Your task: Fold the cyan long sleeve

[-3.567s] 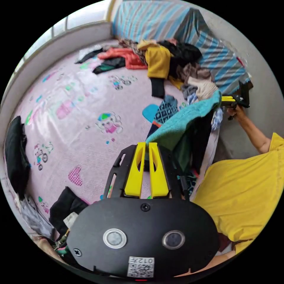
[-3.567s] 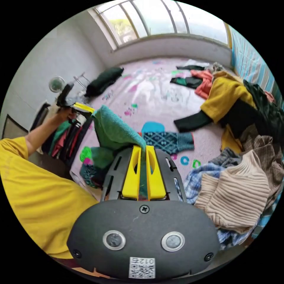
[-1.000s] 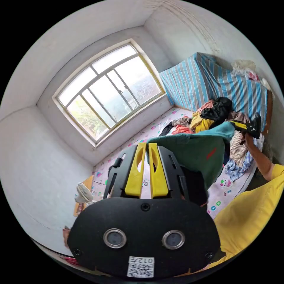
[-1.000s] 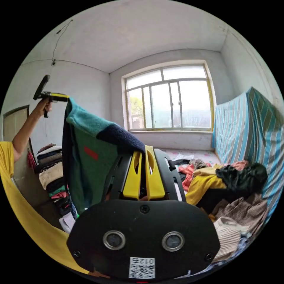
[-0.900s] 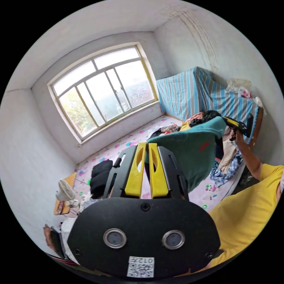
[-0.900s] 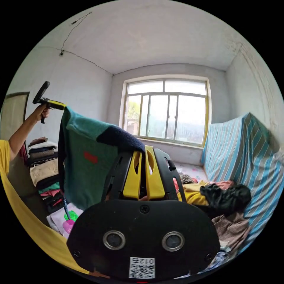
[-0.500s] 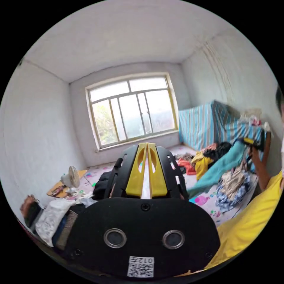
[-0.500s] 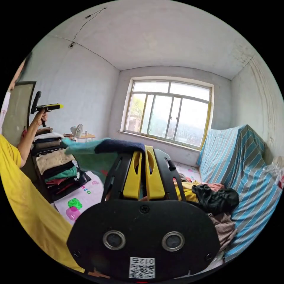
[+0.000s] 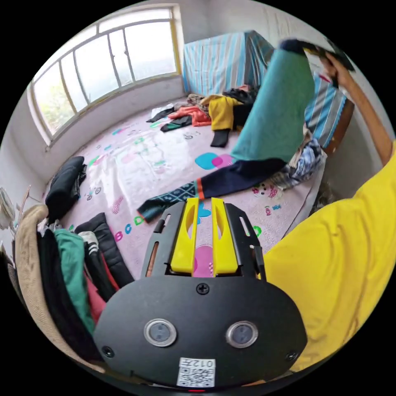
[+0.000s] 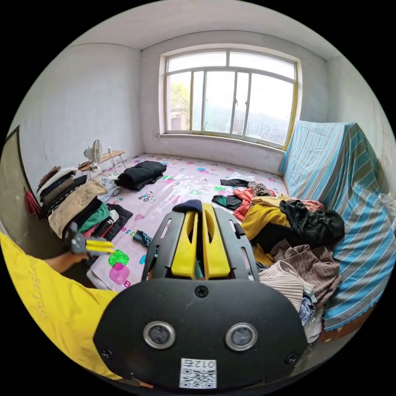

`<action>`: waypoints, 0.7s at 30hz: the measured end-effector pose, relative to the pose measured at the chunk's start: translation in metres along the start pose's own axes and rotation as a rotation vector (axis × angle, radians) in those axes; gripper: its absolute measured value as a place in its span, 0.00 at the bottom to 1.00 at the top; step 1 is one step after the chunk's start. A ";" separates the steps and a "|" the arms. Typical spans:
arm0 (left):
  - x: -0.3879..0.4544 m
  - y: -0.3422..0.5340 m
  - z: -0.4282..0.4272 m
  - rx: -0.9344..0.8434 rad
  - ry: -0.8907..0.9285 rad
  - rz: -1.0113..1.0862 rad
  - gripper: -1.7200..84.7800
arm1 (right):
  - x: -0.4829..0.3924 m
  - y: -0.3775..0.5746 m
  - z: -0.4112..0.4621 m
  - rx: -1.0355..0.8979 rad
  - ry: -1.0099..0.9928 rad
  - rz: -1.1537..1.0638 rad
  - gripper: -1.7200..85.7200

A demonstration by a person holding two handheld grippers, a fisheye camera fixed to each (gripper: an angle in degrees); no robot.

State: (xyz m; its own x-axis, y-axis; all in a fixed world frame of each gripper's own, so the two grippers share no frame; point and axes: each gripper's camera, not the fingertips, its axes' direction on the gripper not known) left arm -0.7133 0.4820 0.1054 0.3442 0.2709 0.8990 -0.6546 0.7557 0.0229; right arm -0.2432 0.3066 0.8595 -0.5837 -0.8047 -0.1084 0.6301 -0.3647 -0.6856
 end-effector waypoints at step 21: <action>0.177 -0.058 0.018 0.402 -0.596 0.031 0.16 | -0.055 -0.140 -0.052 0.171 -0.245 -0.029 0.04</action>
State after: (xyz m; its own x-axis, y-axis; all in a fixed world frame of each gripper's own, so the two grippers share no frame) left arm -0.6267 0.4748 0.2712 -0.0299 -0.1699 0.9850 -0.8947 0.4440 0.0494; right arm -0.3260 0.4260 0.9236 -0.4748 -0.8743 0.1008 0.7041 -0.4461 -0.5525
